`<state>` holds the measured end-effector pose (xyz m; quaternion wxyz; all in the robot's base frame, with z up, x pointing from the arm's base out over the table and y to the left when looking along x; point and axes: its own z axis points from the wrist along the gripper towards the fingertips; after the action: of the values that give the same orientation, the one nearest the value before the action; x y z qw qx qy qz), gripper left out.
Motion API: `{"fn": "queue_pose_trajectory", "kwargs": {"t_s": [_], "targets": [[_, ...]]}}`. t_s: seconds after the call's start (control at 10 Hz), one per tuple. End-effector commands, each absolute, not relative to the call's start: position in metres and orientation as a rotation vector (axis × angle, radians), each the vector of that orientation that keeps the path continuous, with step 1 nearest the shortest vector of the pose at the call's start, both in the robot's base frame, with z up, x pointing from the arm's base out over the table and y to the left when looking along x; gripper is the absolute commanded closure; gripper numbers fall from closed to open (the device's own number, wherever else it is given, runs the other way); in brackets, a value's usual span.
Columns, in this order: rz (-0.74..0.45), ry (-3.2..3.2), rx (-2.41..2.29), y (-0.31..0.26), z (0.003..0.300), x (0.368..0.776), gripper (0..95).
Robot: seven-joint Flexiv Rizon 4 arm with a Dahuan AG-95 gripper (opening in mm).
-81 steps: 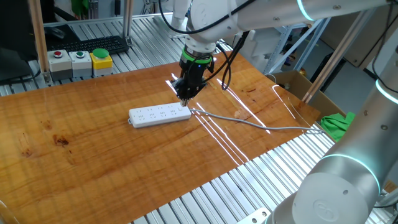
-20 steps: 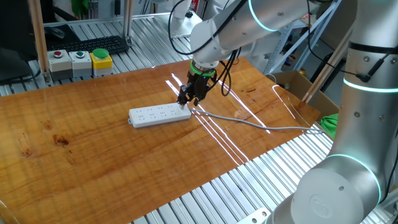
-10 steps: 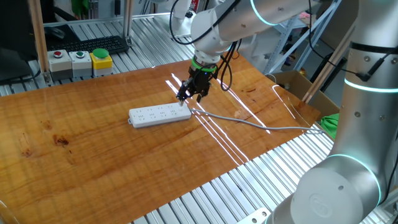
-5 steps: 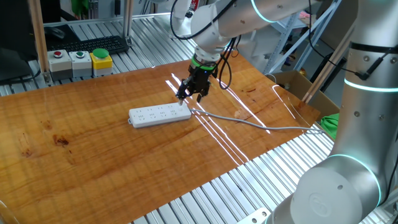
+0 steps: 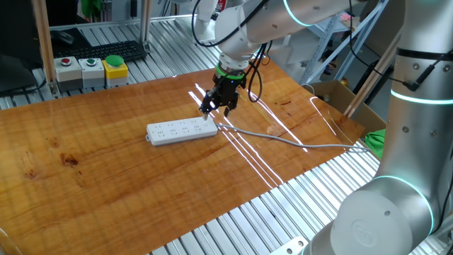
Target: Turn on the power strip by pressing the button
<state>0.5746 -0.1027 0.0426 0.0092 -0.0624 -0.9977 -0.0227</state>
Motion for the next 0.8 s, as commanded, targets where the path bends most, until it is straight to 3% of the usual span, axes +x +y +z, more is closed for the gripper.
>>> {"fn": "queue_pose_trajectory", "kwargs": {"t_s": [0.1, 0.8], "targets": [[-0.041, -3.113, -0.178, -0.1036, 0.0421, 0.5759, 19.0], [-0.040, -3.120, -0.132, -0.1049, 0.0392, 0.5742, 19.0]]}}
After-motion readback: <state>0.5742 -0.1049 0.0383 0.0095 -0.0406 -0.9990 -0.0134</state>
